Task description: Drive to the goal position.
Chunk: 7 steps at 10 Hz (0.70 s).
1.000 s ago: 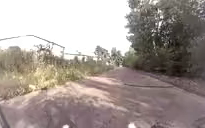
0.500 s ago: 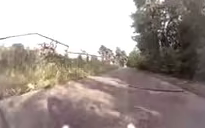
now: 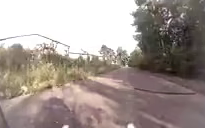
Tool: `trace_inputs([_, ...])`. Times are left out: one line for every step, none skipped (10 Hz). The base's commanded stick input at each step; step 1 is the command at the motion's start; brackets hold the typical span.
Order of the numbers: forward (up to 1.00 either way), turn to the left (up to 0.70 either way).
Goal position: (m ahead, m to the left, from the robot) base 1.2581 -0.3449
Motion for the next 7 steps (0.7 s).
trace_inputs([0.7,0.0])
trace_inputs([0.7,0.0])
trace_inputs([0.7,0.0])
trace_inputs([0.7,0.0])
trace_inputs([0.7,0.0])
trace_inputs([0.7,0.0])
trace_inputs([0.7,0.0])
